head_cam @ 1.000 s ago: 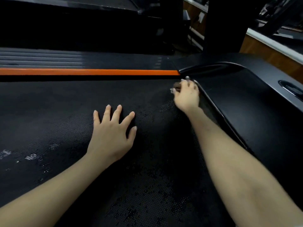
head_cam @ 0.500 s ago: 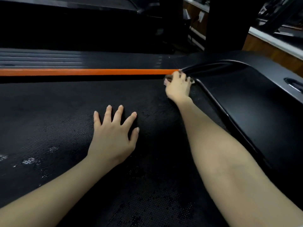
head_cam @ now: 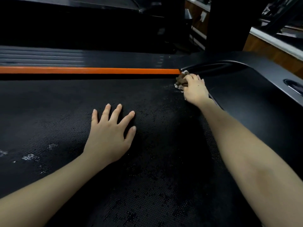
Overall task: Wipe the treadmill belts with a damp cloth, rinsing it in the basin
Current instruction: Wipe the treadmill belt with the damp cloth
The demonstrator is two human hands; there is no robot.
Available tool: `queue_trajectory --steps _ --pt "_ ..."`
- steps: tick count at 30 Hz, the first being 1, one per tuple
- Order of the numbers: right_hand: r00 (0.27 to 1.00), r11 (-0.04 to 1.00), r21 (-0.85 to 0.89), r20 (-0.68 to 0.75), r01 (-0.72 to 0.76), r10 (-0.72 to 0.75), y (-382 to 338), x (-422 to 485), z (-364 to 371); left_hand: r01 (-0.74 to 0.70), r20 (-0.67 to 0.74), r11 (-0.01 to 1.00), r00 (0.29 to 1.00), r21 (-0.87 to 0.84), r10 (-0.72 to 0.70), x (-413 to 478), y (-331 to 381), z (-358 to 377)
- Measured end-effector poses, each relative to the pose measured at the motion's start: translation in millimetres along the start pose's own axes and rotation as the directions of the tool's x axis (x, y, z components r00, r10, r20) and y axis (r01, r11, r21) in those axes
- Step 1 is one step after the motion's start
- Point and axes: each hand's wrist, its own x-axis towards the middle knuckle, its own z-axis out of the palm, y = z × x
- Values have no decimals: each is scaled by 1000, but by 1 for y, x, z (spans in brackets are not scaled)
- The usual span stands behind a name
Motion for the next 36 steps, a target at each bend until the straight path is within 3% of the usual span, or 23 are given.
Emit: queue_trajectory --steps 14,23,32,36 --pt "982 990 -11 125 141 -138 62 -194 -64 2 11 1000 1000 3 -2 2 3 2" --pt "997 998 -34 54 47 -46 32 -89 -28 11 7 1000 1000 -20 -11 3 -2 -1" --pt "971 983 64 156 172 -180 62 -299 -94 2 51 1000 999 -6 -2 2 0 -6" --pt "976 987 -70 171 146 -132 65 -284 -94 -17 57 999 998 -28 18 3 2 -13"
